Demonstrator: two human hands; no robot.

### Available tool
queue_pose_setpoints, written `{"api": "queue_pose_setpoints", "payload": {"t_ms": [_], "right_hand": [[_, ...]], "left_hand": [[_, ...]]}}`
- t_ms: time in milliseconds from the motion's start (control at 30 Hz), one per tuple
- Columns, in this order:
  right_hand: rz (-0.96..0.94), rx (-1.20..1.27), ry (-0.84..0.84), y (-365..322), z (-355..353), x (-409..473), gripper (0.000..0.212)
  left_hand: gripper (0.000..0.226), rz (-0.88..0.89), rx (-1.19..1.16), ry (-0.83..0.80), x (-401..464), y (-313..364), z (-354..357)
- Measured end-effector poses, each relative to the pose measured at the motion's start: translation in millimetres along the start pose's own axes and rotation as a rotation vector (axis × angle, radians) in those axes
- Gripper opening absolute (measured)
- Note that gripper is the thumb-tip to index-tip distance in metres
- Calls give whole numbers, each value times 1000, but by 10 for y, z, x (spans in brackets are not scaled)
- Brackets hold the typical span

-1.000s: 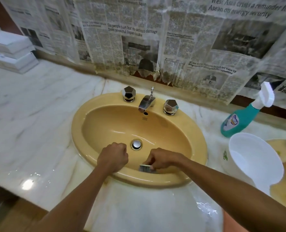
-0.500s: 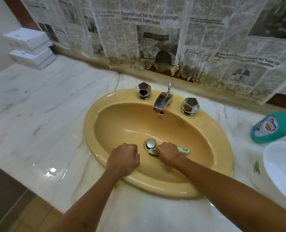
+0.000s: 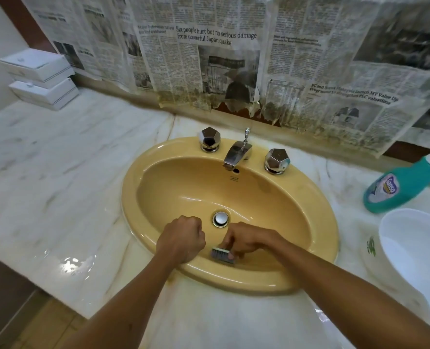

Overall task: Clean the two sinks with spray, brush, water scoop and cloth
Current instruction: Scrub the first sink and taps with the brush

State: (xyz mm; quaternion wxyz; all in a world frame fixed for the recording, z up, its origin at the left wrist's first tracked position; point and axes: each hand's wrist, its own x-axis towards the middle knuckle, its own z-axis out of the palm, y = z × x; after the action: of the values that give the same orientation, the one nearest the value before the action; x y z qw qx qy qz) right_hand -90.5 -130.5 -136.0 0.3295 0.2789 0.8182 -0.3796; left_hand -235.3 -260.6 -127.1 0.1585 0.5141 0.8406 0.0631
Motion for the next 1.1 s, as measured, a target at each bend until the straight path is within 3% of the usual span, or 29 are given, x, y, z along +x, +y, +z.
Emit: {"api": "queue_pose_setpoints", "payload": {"t_ms": [133, 233, 300, 367, 433, 533, 633, 700, 733, 800, 867, 933, 1033, 1100], "right_hand": [[244, -443, 151, 142, -42, -305, 27], [159, -374, 134, -119, 69, -411, 9], [129, -271, 87, -170, -9, -500, 23], [152, -261, 14, -111, -155, -666, 23], [243, -473, 61, -10, -178, -796, 6], [242, -729, 185, -36, -4, -793, 11], [177, -589, 123, -126, -62, -816, 28], [206, -448, 11, -92, -187, -900, 27], [241, -496, -10, -57, -233, -945, 22], [332, -739, 103, 15, -238, -1022, 14], [391, -920, 275, 51, -147, -1055, 22], [370, -1006, 268, 88, -75, -983, 22], [274, -804, 84, 58, -101, -858, 4], [300, -701, 26, 53, -175, -830, 6]], "left_hand": [[20, -20, 1, -4, -16, 16, -10], [19, -15, 15, 9, -28, 24, -22], [19, -16, 8, 17, -34, 29, -32], [19, -20, 8, 27, -36, 40, -47], [19, -23, 5, 41, -53, 53, -60], [20, -34, 6, 58, -74, 58, -81], [21, -43, 4, 67, -89, 50, -76], [21, -55, 11, 72, -86, 34, -61], [21, -58, 11, 79, -77, 27, -47], [22, -60, 11, 89, -65, 16, -27], [21, -60, 4, 96, -66, 22, -23], [21, -63, -1, 107, -67, 34, -27], [21, -64, 5, 114, -73, 44, -33], [21, -61, 8, 117, -78, 40, -31]]}}
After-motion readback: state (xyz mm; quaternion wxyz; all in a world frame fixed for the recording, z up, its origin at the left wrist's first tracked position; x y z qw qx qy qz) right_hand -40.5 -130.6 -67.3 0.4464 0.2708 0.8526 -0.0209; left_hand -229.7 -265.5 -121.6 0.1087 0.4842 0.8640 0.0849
